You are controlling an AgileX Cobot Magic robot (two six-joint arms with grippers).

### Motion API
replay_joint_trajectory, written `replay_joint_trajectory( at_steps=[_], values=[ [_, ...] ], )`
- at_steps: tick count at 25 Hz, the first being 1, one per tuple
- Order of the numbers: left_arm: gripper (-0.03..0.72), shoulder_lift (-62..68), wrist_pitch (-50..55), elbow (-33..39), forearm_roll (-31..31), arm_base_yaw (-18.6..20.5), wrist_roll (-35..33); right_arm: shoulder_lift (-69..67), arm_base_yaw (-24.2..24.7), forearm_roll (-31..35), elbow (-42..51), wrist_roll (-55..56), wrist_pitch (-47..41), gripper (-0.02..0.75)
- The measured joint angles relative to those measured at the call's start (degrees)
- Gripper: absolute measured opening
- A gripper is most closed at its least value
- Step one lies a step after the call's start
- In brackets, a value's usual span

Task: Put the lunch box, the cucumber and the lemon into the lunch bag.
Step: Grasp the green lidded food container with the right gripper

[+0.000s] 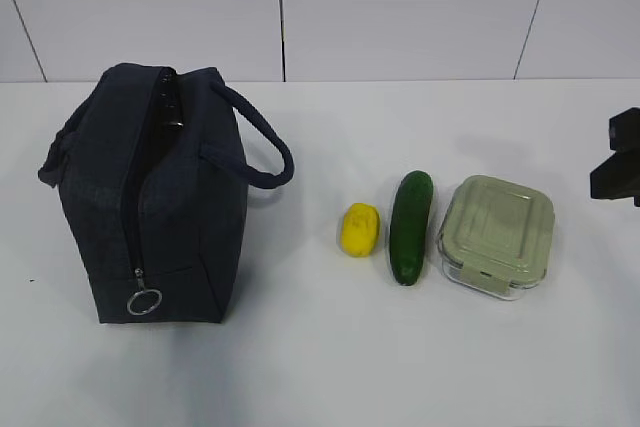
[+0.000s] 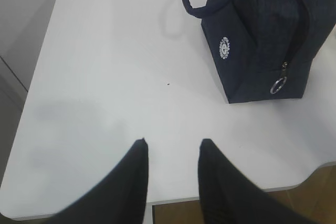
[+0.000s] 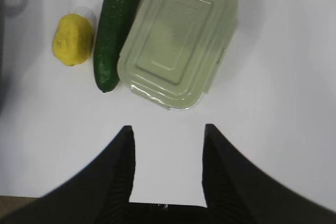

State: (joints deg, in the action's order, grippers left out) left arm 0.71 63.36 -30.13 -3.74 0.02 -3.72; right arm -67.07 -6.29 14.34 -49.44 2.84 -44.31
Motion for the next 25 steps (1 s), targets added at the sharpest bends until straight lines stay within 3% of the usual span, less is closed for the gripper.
replay_joint_trajectory(
  at_steps=[6,12,18,25],
  values=[
    [0.235,0.0,0.0,0.0,0.0,0.0,0.0,-1.85,0.0,8.67,-0.24,-9.83,0.24,0.319],
    [0.235,0.0,0.0,0.0,0.0,0.0,0.0,-4.81,2.53,32.39,-0.28,-27.97,-2.24,0.319],
    [0.235,0.0,0.0,0.0,-0.09,0.0,0.0,-10.03,9.5,49.16,-0.28,-41.99,-12.7,0.319],
    [0.235,0.0,0.0,0.0,-0.32,0.0,0.0,-14.98,18.19,52.61,-0.55,-47.83,-21.29,0.319]
  ],
)
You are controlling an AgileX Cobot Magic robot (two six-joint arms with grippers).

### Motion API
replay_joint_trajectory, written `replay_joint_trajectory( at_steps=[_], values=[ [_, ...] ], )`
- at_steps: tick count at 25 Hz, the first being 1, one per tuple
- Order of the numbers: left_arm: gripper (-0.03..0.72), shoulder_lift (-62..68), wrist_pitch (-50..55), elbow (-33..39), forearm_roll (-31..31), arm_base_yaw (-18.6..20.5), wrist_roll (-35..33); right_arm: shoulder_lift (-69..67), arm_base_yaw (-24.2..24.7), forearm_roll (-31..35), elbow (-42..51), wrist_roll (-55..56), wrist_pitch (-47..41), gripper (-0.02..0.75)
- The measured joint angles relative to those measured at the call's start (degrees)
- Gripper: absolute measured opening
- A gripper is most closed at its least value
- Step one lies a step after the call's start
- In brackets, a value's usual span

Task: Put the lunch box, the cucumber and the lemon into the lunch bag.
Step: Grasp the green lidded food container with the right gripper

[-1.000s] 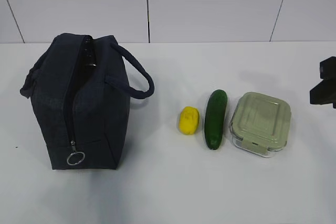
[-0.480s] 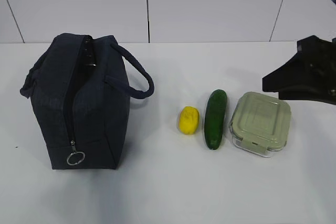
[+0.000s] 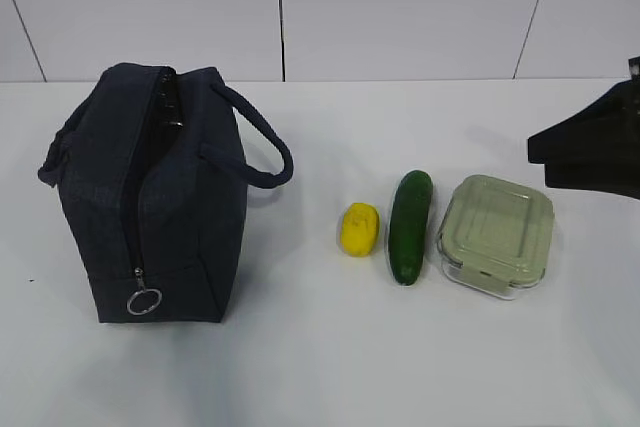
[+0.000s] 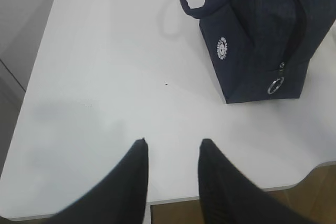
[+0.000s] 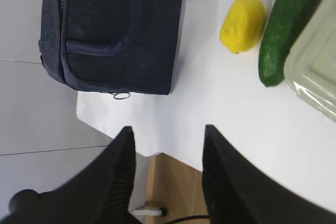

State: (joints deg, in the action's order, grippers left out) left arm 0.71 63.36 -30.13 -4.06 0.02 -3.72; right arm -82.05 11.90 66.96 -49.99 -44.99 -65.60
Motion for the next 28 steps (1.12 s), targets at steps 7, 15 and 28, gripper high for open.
replay_joint_trajectory(
  at_steps=[7,15,28],
  values=[
    [0.235,0.0,0.0,0.0,-0.13,0.0,0.0,-6.73,8.09,0.25,0.03,-0.72,-1.79,0.319],
    [0.235,0.0,0.0,0.0,-0.22,0.0,0.0,-12.65,14.44,2.24,4.08,-5.46,-1.79,0.319],
    [0.235,0.0,0.0,0.0,-0.26,0.0,0.0,-19.3,14.59,5.46,4.81,-14.57,-1.38,0.316]
  ],
)
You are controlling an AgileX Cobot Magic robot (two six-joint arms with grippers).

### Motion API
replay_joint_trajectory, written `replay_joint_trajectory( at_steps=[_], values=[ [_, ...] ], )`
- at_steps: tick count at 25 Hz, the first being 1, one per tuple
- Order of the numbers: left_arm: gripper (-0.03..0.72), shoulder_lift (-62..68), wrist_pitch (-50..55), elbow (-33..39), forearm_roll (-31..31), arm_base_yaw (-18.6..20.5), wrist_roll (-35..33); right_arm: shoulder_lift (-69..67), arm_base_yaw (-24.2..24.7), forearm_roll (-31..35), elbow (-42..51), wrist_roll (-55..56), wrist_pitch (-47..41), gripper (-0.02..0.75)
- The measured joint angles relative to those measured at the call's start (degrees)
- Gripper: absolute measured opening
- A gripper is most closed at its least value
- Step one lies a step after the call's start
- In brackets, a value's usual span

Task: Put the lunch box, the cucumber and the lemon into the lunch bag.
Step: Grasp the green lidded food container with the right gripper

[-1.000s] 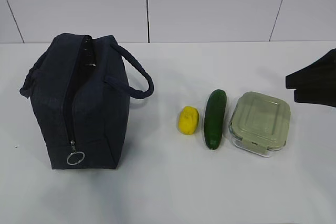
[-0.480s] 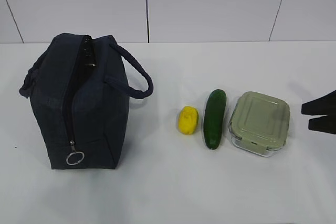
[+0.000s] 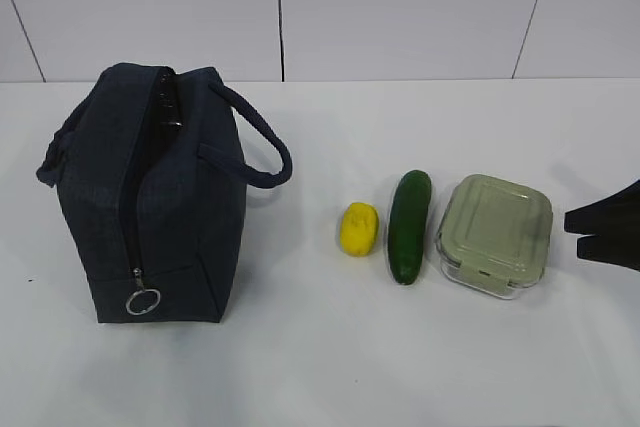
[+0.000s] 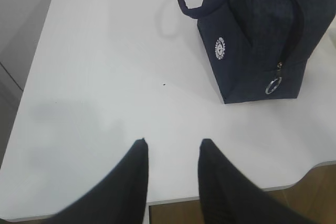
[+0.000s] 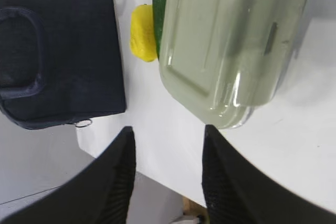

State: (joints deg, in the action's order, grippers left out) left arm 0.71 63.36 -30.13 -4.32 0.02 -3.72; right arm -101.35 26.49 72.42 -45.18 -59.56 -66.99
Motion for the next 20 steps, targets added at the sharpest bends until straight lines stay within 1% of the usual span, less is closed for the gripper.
replay_joint_trajectory(
  at_steps=[5,13,20],
  values=[
    [0.235,0.0,0.0,0.0,-0.1,0.0,0.0,-0.13,0.06,-2.1,0.0,-0.09,3.46,0.316],
    [0.235,0.0,0.0,0.0,-0.1,0.0,0.0,-0.13,0.06,-2.26,0.0,-0.12,4.48,0.316],
    [0.235,0.0,0.0,0.0,-0.1,0.0,0.0,-0.4,0.06,0.22,0.0,-0.12,6.79,0.327]
  ],
)
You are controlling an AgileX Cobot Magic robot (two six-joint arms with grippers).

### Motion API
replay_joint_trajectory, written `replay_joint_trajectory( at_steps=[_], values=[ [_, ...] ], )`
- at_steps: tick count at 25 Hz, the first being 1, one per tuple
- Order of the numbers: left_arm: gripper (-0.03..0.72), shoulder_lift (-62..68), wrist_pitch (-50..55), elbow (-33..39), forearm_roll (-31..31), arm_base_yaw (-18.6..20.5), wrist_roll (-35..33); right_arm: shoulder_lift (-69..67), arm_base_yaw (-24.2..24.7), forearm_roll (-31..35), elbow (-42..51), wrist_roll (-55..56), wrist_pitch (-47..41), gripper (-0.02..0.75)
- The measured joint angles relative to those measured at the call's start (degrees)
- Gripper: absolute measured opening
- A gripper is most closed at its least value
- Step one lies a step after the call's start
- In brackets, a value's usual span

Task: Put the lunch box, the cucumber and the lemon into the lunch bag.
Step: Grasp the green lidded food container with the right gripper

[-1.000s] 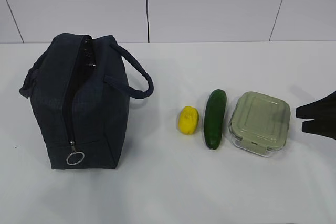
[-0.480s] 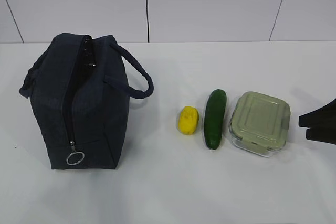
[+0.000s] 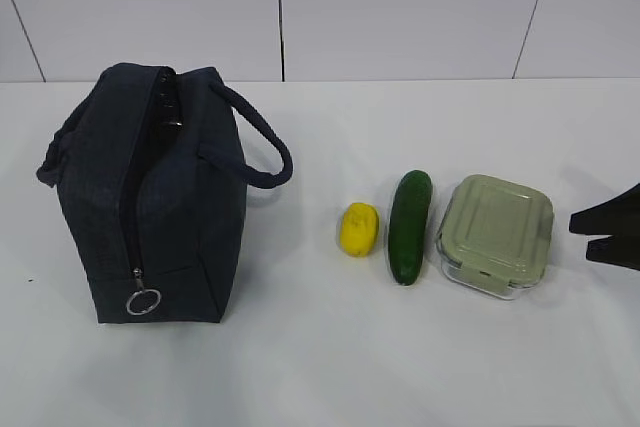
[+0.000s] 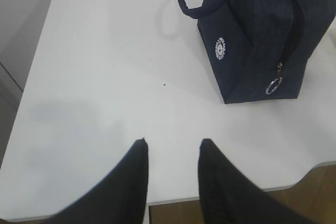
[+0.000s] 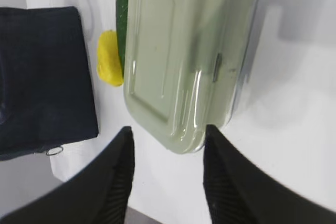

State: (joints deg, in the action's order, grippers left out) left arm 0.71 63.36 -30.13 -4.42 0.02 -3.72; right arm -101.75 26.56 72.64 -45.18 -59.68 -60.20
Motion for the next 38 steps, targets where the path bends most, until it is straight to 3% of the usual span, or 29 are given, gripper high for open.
replay_joint_trajectory(
  at_steps=[6,9,25,38],
  values=[
    [0.235,0.0,0.0,0.0,0.0,0.0,0.0,-2.23,0.0,2.65,0.0,0.0,0.68,0.543],
    [0.235,0.0,0.0,0.0,0.0,0.0,0.0,-3.92,0.0,3.62,0.0,0.0,0.68,0.584],
    [0.235,0.0,0.0,0.0,0.0,0.0,0.0,-13.32,0.0,12.71,-0.33,-8.83,-3.36,0.587],
    [0.235,0.0,0.0,0.0,0.0,0.0,0.0,-14.16,-2.35,12.47,-4.51,-10.19,-1.37,0.587]
  ],
)
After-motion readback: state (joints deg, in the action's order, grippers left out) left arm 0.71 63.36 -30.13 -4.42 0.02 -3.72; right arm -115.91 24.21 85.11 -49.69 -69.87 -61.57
